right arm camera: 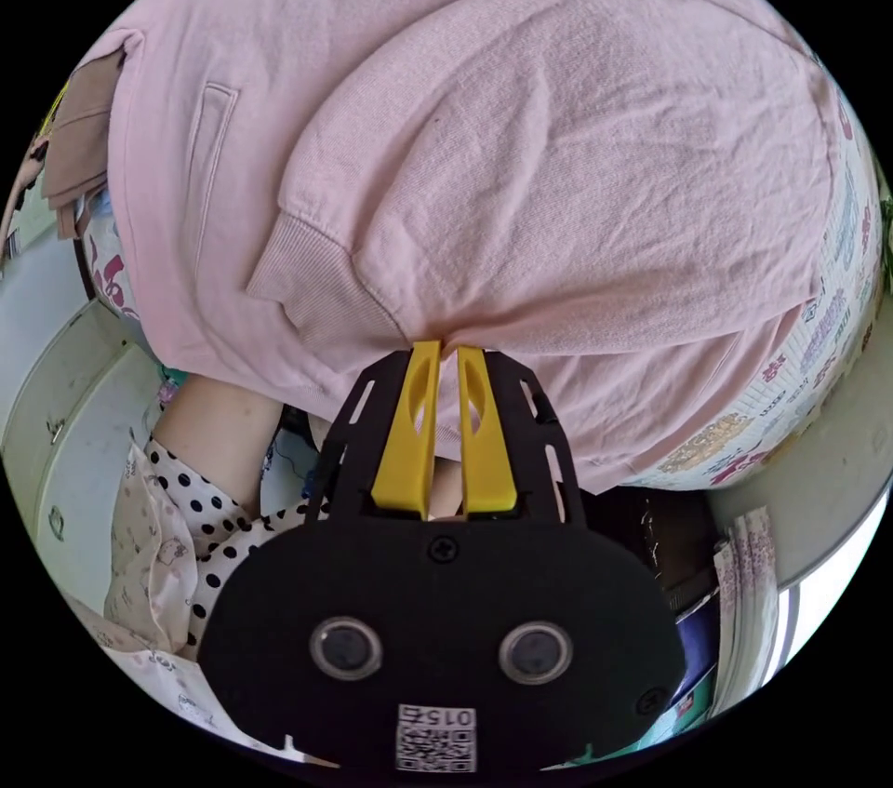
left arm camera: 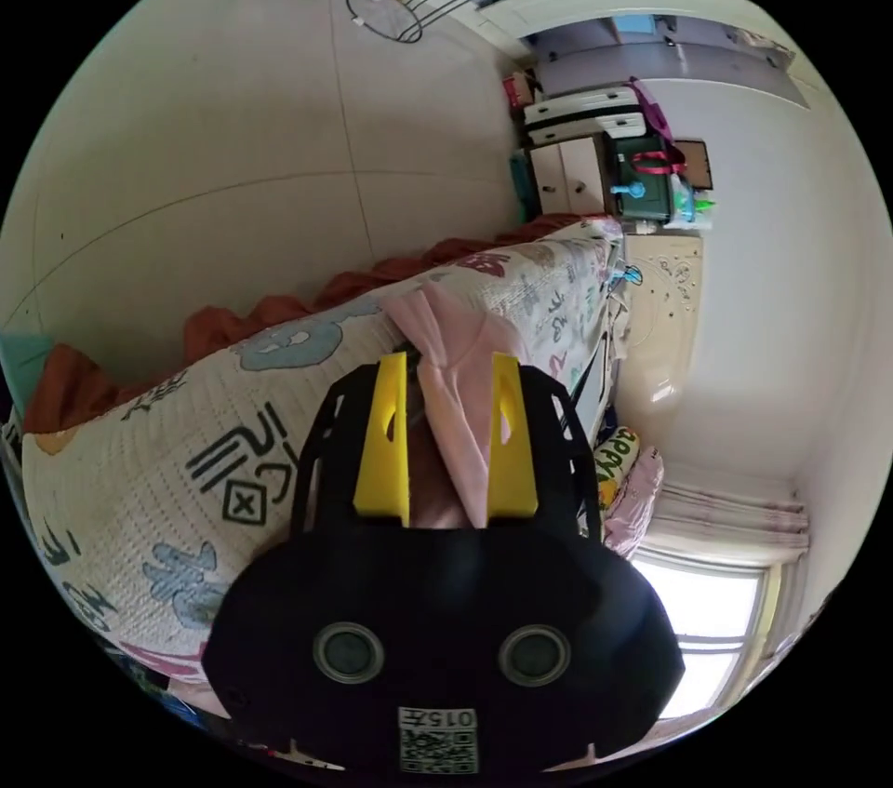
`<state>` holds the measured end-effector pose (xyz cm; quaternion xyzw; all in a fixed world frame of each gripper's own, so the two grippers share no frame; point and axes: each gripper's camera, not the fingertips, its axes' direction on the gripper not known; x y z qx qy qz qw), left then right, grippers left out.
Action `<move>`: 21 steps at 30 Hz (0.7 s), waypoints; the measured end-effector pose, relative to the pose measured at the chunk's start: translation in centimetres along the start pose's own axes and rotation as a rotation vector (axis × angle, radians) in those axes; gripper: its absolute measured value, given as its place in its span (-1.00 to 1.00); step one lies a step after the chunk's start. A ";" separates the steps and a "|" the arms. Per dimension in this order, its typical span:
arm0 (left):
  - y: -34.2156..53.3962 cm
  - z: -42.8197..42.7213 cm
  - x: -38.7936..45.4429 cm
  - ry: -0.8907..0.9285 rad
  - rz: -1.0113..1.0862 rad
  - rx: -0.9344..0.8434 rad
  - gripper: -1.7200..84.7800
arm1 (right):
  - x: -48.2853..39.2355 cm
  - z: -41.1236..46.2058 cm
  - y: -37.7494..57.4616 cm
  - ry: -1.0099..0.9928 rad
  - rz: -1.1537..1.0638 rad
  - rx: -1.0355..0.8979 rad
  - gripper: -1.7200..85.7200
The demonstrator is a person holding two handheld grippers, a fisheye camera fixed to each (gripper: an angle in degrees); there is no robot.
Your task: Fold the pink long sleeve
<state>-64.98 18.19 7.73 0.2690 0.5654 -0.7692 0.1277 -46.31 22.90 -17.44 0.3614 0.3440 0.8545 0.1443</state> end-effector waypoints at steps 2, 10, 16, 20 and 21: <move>-0.8 1.7 -1.3 -0.022 -0.035 -0.039 -0.68 | 0.1 -0.4 -1.0 0.001 0.022 -0.027 -0.89; 4.4 -1.3 1.4 0.079 0.275 0.163 -0.92 | 1.9 -3.6 -3.0 -0.032 0.100 -0.052 -0.89; 21.0 -5.1 9.7 0.349 0.907 0.031 -0.94 | 5.3 -7.3 -1.9 -0.144 0.133 0.010 -0.88; 35.1 -2.0 9.5 0.389 1.106 -0.212 -0.94 | 9.7 -12.3 2.2 -0.357 0.137 0.124 -0.81; 38.6 -0.5 8.6 0.337 1.136 -0.277 -0.94 | 11.4 -14.1 3.9 -0.481 0.157 0.177 -0.77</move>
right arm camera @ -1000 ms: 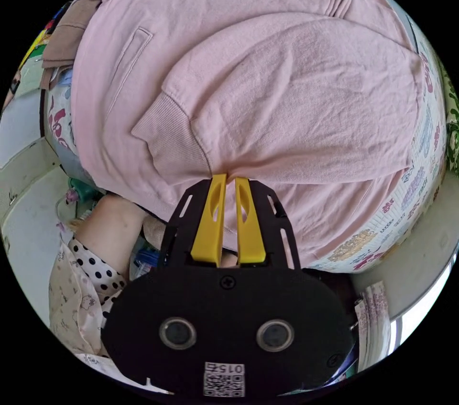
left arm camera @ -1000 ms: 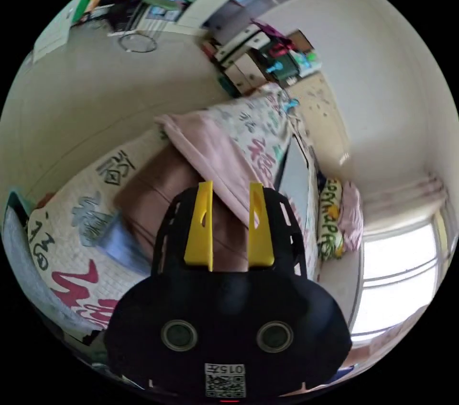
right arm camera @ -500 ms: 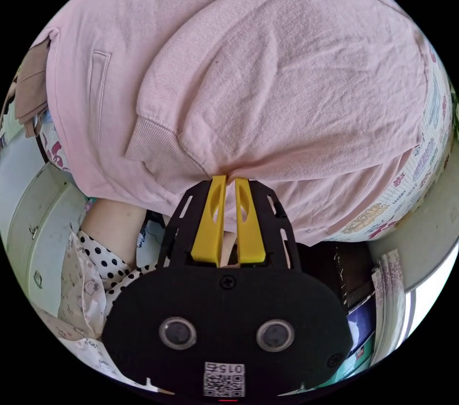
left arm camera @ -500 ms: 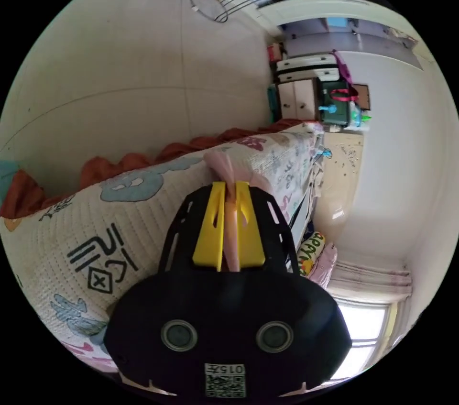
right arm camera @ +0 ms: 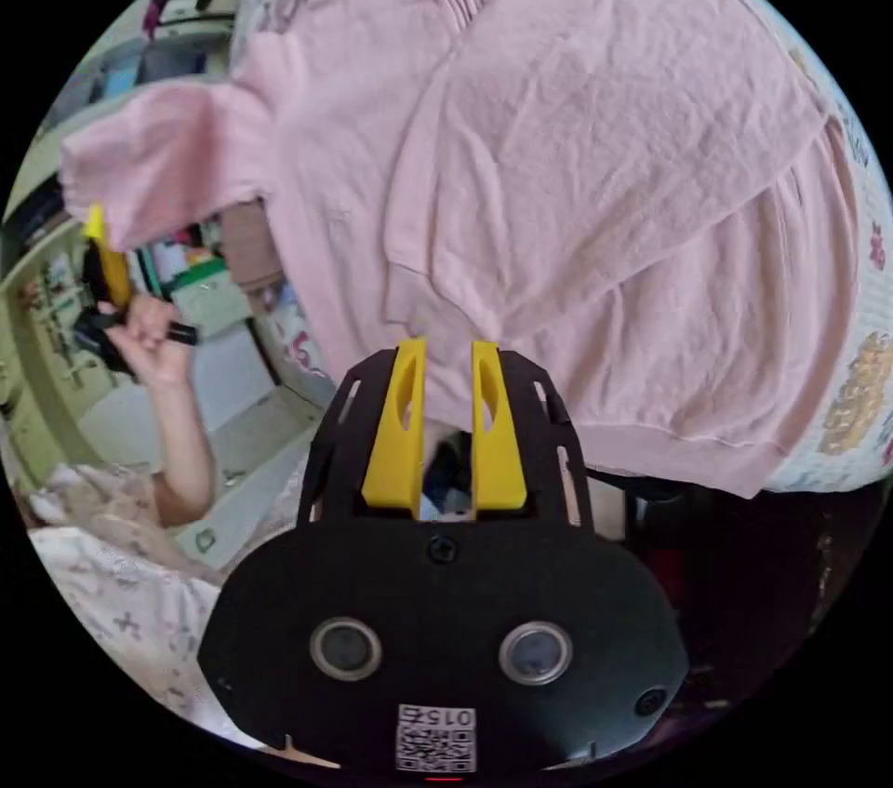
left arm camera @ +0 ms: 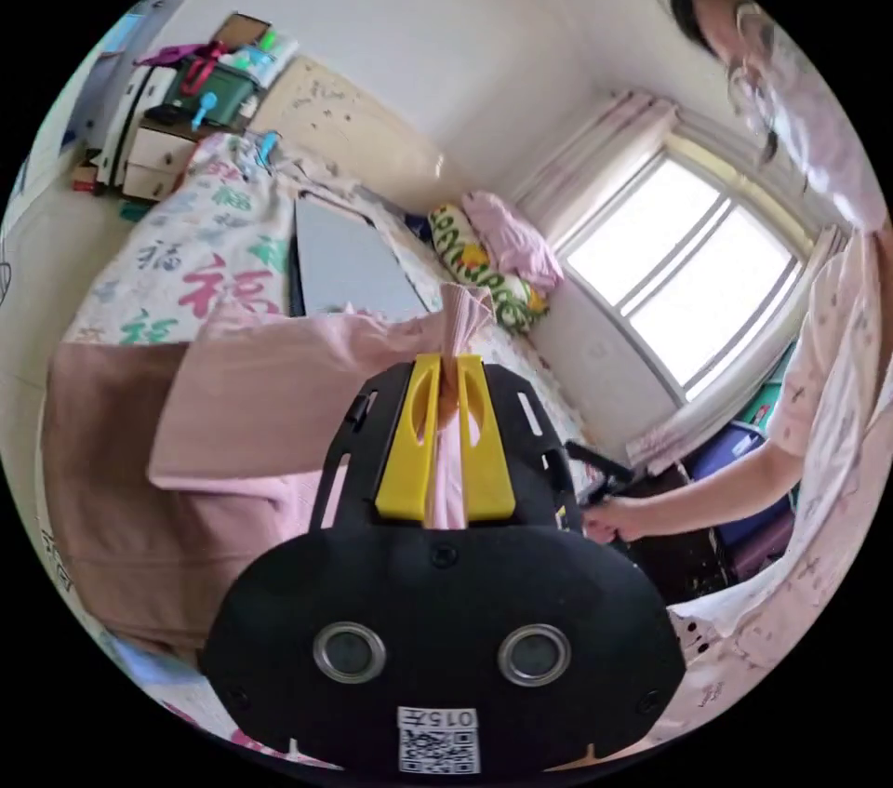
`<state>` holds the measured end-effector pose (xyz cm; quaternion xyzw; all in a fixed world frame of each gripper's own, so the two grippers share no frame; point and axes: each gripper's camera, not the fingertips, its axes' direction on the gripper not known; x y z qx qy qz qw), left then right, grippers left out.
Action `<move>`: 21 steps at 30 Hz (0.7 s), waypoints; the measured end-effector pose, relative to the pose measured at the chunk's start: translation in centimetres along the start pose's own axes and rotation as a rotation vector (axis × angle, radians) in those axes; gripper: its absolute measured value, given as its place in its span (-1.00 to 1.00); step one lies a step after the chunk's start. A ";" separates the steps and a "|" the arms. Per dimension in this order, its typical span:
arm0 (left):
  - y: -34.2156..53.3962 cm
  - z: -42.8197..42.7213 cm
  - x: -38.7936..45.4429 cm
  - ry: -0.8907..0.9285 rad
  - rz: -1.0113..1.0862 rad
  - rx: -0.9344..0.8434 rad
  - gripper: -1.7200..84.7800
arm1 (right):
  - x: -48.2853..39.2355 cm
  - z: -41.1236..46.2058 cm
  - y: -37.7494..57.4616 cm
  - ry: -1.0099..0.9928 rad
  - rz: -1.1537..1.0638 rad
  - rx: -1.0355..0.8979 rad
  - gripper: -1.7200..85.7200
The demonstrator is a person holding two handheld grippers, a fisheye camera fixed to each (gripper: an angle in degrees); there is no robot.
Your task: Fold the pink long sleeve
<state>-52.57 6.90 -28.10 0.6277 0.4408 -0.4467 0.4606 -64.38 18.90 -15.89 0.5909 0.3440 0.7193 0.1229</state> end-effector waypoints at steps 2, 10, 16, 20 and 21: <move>3.4 3.5 2.6 -0.032 0.030 -0.114 -0.94 | 1.4 -4.5 1.6 -0.301 0.009 0.108 -0.69; 13.1 11.7 11.2 -0.093 0.189 -0.403 -0.90 | 7.1 -10.6 -0.6 -1.018 0.152 0.210 -0.51; 15.2 15.0 12.8 -0.105 0.183 -0.522 -0.82 | 7.8 -10.4 -1.0 -0.831 0.125 0.098 -0.86; 13.7 13.9 9.9 -0.124 -0.014 -0.445 -0.79 | 10.0 -13.9 1.5 -0.638 0.097 0.215 -0.88; 13.0 13.0 8.0 -0.156 -0.110 -0.392 -0.78 | 10.7 -14.6 2.1 -0.580 0.096 0.236 -0.88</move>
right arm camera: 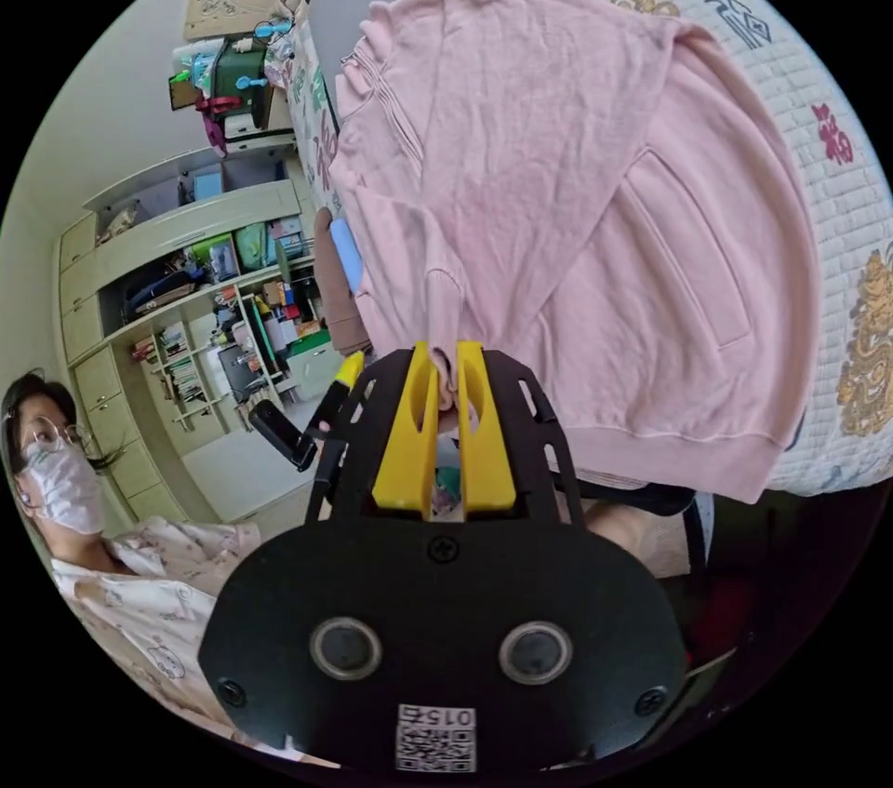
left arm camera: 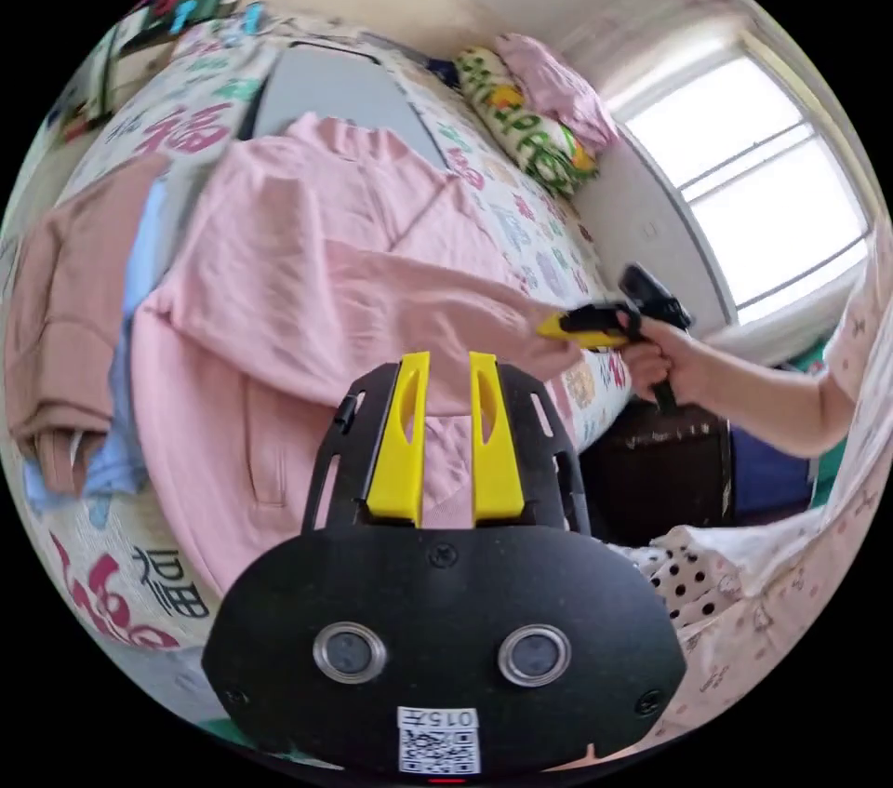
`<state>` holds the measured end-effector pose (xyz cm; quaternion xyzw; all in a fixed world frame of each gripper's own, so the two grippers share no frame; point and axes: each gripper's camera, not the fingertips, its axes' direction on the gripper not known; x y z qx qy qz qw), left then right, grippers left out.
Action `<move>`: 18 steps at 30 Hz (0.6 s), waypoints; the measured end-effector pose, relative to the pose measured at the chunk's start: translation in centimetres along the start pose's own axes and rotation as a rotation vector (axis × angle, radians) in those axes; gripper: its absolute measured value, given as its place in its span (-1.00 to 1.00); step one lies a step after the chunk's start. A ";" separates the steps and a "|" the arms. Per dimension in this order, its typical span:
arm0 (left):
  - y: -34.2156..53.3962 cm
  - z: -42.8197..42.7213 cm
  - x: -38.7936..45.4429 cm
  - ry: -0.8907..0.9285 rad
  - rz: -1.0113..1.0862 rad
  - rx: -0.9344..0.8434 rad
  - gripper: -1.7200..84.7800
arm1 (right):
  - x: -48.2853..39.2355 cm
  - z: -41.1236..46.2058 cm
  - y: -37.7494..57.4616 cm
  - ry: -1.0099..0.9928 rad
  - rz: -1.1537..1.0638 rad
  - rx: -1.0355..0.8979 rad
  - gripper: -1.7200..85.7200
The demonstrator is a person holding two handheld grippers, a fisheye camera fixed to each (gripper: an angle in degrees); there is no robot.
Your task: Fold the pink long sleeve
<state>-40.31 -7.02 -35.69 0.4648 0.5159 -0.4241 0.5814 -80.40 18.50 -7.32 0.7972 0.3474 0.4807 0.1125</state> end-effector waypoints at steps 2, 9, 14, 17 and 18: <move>-0.6 -1.2 -3.5 -0.029 -0.166 0.079 -0.77 | 0.4 -0.9 0.4 0.068 -0.021 0.017 -0.89; -2.6 -3.2 -15.4 -0.034 -0.665 0.332 -0.76 | 2.9 3.6 1.5 0.244 -0.030 -0.010 -0.88; -5.9 -3.5 -18.8 -0.032 -0.723 0.357 -0.76 | 6.8 9.9 2.7 0.336 0.048 -0.142 -0.84; -7.8 -3.5 -20.4 0.003 -0.744 0.381 -0.75 | 6.0 11.9 2.0 0.516 -0.015 -0.123 -0.81; -8.5 -3.4 -21.0 0.021 -0.760 0.391 -0.75 | 4.4 12.5 1.0 0.533 -0.072 -0.083 -0.80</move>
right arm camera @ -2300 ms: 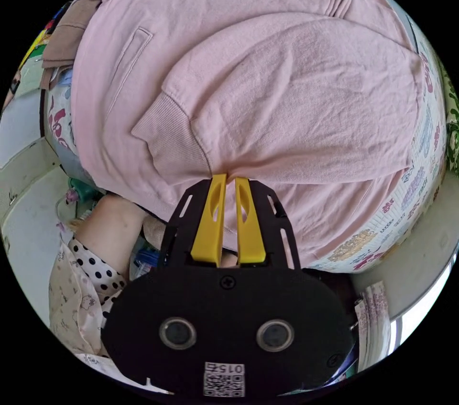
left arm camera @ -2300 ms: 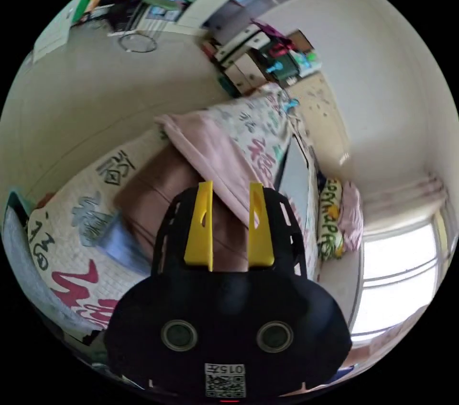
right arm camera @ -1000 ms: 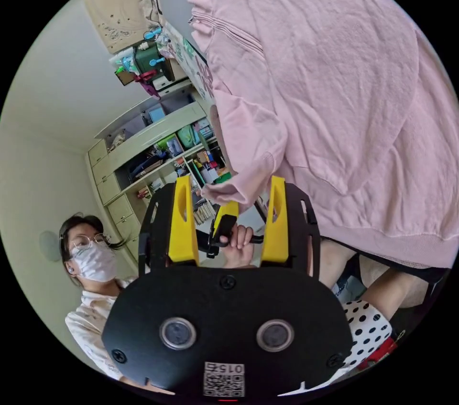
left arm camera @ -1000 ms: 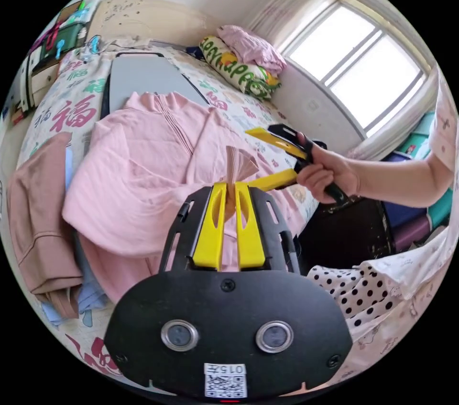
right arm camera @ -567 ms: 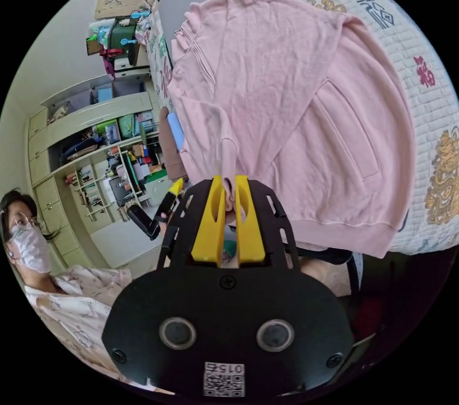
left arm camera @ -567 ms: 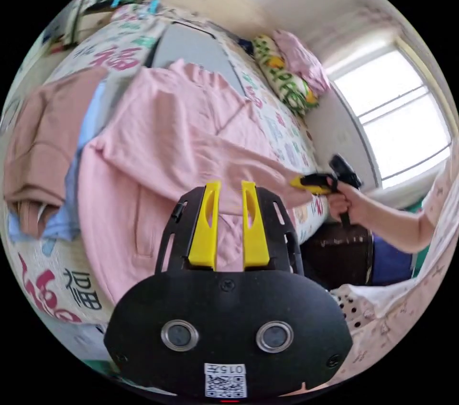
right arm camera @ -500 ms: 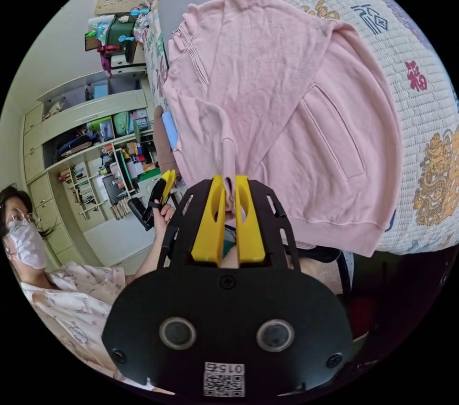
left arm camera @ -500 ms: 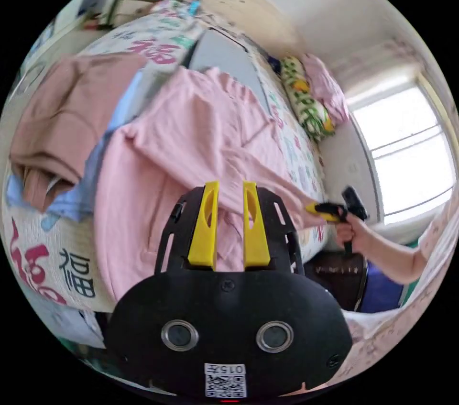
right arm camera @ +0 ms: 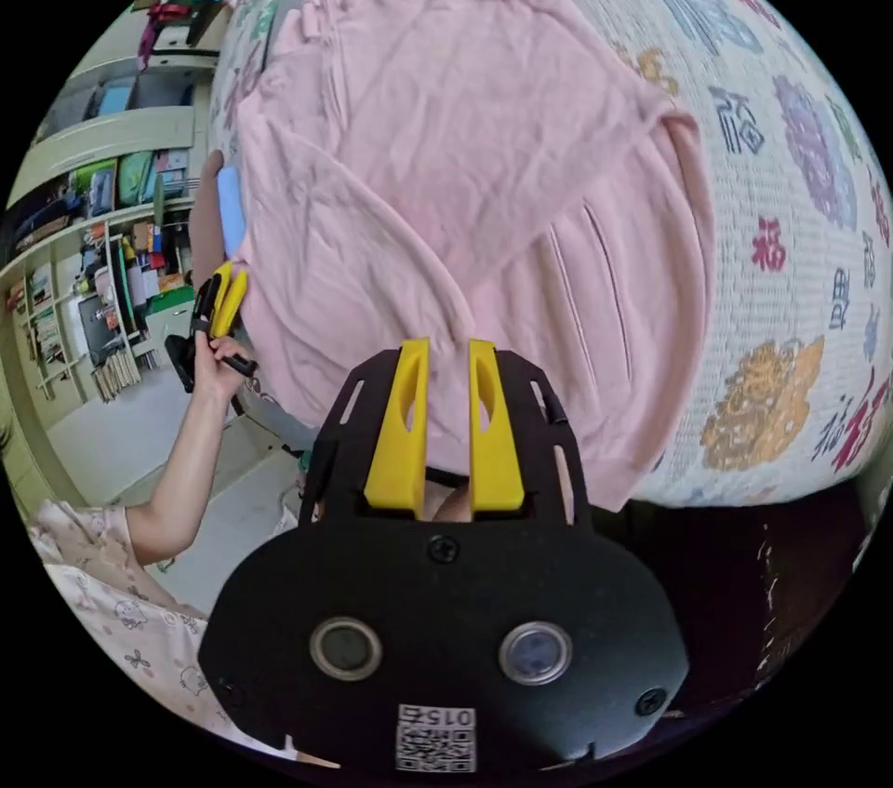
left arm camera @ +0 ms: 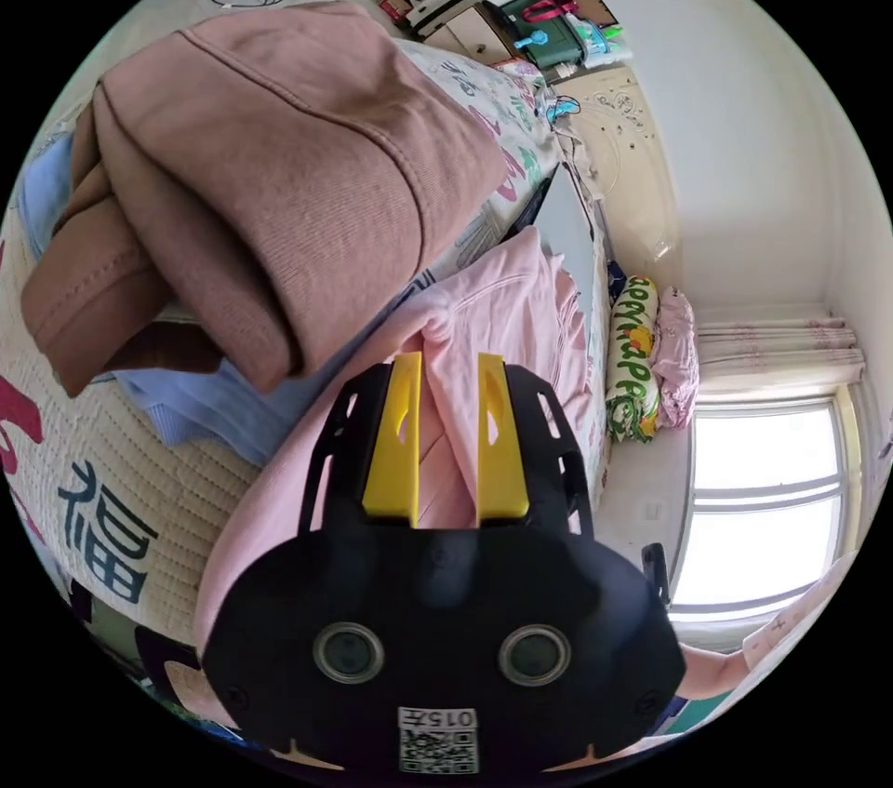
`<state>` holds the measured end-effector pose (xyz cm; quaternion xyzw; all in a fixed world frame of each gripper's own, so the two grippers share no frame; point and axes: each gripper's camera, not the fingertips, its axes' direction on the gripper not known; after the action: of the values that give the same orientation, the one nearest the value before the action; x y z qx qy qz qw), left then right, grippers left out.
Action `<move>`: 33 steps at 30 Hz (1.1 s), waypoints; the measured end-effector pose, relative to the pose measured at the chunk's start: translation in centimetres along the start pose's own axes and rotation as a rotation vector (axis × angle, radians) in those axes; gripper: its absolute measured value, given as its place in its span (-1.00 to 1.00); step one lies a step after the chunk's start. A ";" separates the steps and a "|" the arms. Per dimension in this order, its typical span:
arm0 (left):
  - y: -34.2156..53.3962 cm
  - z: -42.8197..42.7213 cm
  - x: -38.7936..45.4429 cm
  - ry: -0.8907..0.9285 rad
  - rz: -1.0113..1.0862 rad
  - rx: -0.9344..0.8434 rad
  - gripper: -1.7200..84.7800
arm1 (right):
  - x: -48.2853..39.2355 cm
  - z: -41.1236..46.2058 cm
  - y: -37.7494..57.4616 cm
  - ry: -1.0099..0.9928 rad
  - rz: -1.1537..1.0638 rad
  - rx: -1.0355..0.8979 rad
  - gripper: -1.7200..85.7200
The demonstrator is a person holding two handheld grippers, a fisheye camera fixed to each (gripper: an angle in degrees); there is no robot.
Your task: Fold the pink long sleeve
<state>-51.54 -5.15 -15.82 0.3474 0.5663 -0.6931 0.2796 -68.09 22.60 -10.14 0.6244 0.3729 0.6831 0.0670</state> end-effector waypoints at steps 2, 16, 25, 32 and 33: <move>-1.0 0.7 0.0 0.033 -0.028 0.000 -0.75 | -3.1 -0.3 -2.5 -0.015 -0.081 0.080 -0.78; -7.1 2.1 -1.0 0.194 -0.223 0.102 -0.95 | -33.8 17.7 -25.2 0.157 -0.603 0.102 -0.78; -8.2 0.2 -2.3 0.221 -0.238 0.191 -0.94 | -39.7 27.2 -28.8 0.262 -0.616 0.097 -0.92; -5.8 -1.8 -1.1 0.106 -0.122 0.030 -0.97 | -36.0 25.0 -26.1 0.087 -0.645 0.122 -0.82; -5.1 -2.7 -0.3 0.086 -0.062 0.007 -0.97 | -34.0 23.3 -25.2 0.060 -0.644 0.156 -0.82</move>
<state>-54.86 -1.47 -12.89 0.3603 0.5860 -0.6876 0.2323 -49.31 31.56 -53.73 0.4573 0.6039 0.6145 0.2204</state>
